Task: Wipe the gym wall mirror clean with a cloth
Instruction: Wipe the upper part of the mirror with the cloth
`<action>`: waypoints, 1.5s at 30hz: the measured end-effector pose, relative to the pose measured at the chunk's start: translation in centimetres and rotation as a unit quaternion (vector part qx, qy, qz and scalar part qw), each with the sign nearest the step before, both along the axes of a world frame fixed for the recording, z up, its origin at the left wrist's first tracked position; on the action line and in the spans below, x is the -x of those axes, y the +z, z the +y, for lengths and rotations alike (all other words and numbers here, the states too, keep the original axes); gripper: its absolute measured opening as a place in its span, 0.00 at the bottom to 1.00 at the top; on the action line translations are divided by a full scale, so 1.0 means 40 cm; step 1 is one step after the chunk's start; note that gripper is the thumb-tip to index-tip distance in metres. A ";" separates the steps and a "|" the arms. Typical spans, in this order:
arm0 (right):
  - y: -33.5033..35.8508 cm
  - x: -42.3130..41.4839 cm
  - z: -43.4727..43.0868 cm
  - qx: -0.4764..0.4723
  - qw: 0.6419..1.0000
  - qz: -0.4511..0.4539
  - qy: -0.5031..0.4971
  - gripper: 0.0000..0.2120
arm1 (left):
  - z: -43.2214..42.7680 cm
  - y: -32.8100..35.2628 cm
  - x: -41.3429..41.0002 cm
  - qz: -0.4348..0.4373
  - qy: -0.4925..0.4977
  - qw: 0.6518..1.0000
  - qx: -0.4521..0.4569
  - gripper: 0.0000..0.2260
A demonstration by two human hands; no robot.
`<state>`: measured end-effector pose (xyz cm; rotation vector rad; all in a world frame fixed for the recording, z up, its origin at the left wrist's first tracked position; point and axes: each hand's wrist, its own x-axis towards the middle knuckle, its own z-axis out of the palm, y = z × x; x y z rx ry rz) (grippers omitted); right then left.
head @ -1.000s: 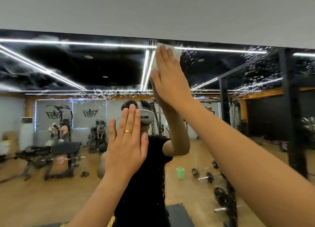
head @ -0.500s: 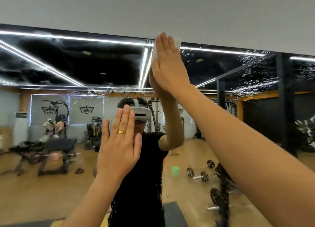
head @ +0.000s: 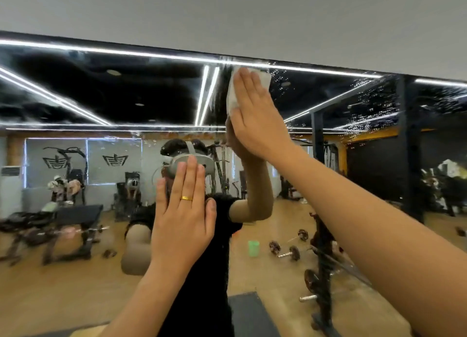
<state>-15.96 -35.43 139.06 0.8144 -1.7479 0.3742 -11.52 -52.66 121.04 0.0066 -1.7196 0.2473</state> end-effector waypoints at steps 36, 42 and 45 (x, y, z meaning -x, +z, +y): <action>0.004 0.072 0.140 -0.096 0.993 0.058 -0.043 0.29 | 0.002 0.002 -0.001 0.011 0.020 1.000 -0.007 0.30; 0.103 0.056 0.134 -0.011 1.000 0.011 -0.012 0.29 | 0.005 0.009 -0.002 0.012 0.023 1.000 -0.006 0.30; 0.017 0.057 0.112 0.005 1.000 0.012 0.019 0.29 | 0.007 0.007 -0.002 0.015 0.024 1.000 -0.004 0.30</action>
